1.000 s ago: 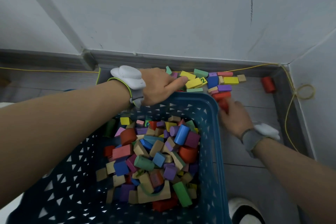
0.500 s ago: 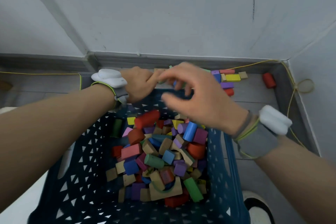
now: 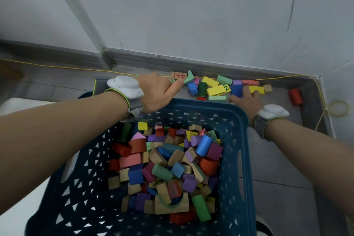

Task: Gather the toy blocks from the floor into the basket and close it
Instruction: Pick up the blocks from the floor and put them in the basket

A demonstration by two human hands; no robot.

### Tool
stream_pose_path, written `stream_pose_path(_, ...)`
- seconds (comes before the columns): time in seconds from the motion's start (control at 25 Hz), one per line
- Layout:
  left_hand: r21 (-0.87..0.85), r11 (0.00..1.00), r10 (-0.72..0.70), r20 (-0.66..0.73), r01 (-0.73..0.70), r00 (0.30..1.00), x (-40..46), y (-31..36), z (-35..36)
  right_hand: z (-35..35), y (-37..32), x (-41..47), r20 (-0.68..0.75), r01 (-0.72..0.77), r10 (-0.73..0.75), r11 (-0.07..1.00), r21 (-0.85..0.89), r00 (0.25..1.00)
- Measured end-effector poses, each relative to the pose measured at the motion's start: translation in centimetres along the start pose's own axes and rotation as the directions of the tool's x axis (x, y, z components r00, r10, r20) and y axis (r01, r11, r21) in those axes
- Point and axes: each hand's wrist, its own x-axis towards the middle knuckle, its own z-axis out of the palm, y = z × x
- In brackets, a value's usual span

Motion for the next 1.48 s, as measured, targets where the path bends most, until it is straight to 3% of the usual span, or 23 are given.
stream_pose_path(0.12, -0.029, 0.999, -0.033, -0.009, 0.032, 0.999, -0.3, 0.6, -0.3, 0.8, -0.8, -0.3, -0.05, 0.036, -0.036, 0.999, -0.009, 0.998)
stream_pose_path(0.2, -0.024, 0.999, -0.021, -0.018, 0.021, 1.0, -0.5, 0.7, -0.4, 1.2, -1.6, -0.5, 0.111, -0.053, 0.029, 0.975, 0.214, 0.993)
stream_pose_path(0.28, -0.022, 1.0, 0.006, -0.009, -0.006, 1.0, -0.7, 0.9, -0.8, 1.8, -2.1, -0.7, 0.188, -0.087, 0.027, 0.944, 0.319, 0.982)
stream_pose_path(0.48, -0.022, 1.0, 0.017, 0.064, -0.016, 0.998, -0.1, 0.5, -0.8, -1.3, -2.2, 0.1, 0.048, -0.034, 0.016, 0.911, 0.412, 0.999)
stream_pose_path(0.6, -0.061, 0.998, 0.025, 0.057, -0.022, 0.998, 0.3, -0.1, -0.3, -7.7, -1.7, -0.7, -0.143, -0.016, 0.166, 0.705, 0.709, 0.976)
stream_pose_path(0.72, -0.111, 0.992, 0.055, 0.029, -0.052, 0.998, 0.3, -0.2, -0.1, -17.0, -2.5, -4.2, -0.239, 0.18, 0.107, 0.394, 0.901, 0.965)
stream_pose_path(0.76, -0.115, 0.992, 0.058, 0.019, -0.055, 0.998, 0.2, -0.1, 0.0, -19.8, -3.0, -6.0, -0.301, 0.267, 0.036, 0.371, 0.889, 0.953)
stream_pose_path(0.84, -0.138, 0.99, 0.041, 0.017, -0.039, 0.999, -0.1, 0.0, -0.2, -23.3, -5.0, -9.7, -0.36, 0.42, -0.217, 0.442, 0.793, 0.907)
stream_pose_path(0.96, -0.212, 0.977, 0.048, 0.067, -0.033, 0.997, 0.1, -0.7, -0.5, -23.0, -9.1, -13.4, -0.219, 0.551, -0.565, 0.524, 0.649, 0.796)
stream_pose_path(1.08, -0.283, 0.959, 0.024, 0.047, -0.01, 0.999, -0.1, -0.8, -0.6, -18.5, -13.9, -13.6, -0.136, 0.682, -0.718, 0.558, 0.473, 0.682)
stream_pose_path(1.2, -0.383, 0.922, -0.041, 0.023, 0.047, 0.999, -0.1, -0.2, -0.9, -15.2, -16.2, -12.5, -0.194, 0.749, -0.732, 0.586, 0.309, 0.653)
stream_pose_path(1.32, -0.377, 0.925, -0.043, 0.016, 0.046, 0.999, -0.8, -0.7, -0.8, -14.4, -16.7, -11.6, -0.201, 0.73, -0.708, 0.614, 0.3, 0.677)
stream_pose_path(1.4, -0.339, 0.938, -0.064, 0.023, 0.068, 0.998, -0.7, -0.2, -0.7, -15.8, -16.1, -11.9, -0.345, 0.762, -0.679, 0.579, 0.291, 0.648)
stream_pose_path(1.48, -0.305, 0.929, -0.207, 0.04, 0.21, 0.977, 0.2, -0.2, -0.5, -17.3, -14.2, -11.3, -0.553, 0.748, -0.515, 0.543, 0.381, 0.655)
